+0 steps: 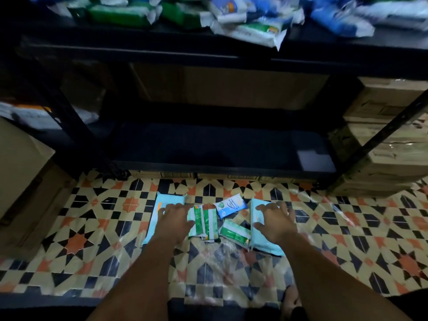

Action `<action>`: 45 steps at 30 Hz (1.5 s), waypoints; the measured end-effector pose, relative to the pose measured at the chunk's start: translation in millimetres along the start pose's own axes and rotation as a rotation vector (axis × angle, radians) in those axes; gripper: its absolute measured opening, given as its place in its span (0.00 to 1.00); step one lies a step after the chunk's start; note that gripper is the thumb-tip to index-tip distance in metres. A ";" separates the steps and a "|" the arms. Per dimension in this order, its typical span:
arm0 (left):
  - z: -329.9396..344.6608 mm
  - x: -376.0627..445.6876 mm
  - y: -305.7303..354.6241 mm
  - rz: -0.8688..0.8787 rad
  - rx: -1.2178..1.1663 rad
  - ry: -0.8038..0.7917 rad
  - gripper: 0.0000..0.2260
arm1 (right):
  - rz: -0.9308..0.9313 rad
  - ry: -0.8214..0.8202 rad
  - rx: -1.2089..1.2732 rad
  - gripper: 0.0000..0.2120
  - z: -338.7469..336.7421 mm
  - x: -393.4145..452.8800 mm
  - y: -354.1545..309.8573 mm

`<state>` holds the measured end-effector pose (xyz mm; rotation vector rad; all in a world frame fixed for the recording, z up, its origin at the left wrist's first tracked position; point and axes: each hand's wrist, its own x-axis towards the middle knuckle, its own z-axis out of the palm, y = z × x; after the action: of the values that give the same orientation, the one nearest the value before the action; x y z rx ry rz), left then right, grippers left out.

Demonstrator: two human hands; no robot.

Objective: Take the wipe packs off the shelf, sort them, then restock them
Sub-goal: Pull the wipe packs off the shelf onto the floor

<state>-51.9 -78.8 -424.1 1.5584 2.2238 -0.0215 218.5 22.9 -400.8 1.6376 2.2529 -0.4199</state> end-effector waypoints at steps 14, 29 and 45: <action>-158.9 -18.1 91.9 0.352 -0.013 0.544 0.17 | -0.054 0.449 0.124 0.18 -139.9 -38.6 6.1; -361.4 19.1 183.6 0.401 0.335 0.755 0.48 | -0.084 1.058 -0.009 0.16 -333.5 -22.8 34.6; -414.1 102.5 212.2 0.520 0.226 0.312 0.38 | 0.057 0.563 0.120 0.30 -413.1 80.1 16.5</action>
<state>-26.0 194.9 -34.9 2.3649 2.0105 0.1364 175.3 269.2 -61.9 2.0812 2.5976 -0.0802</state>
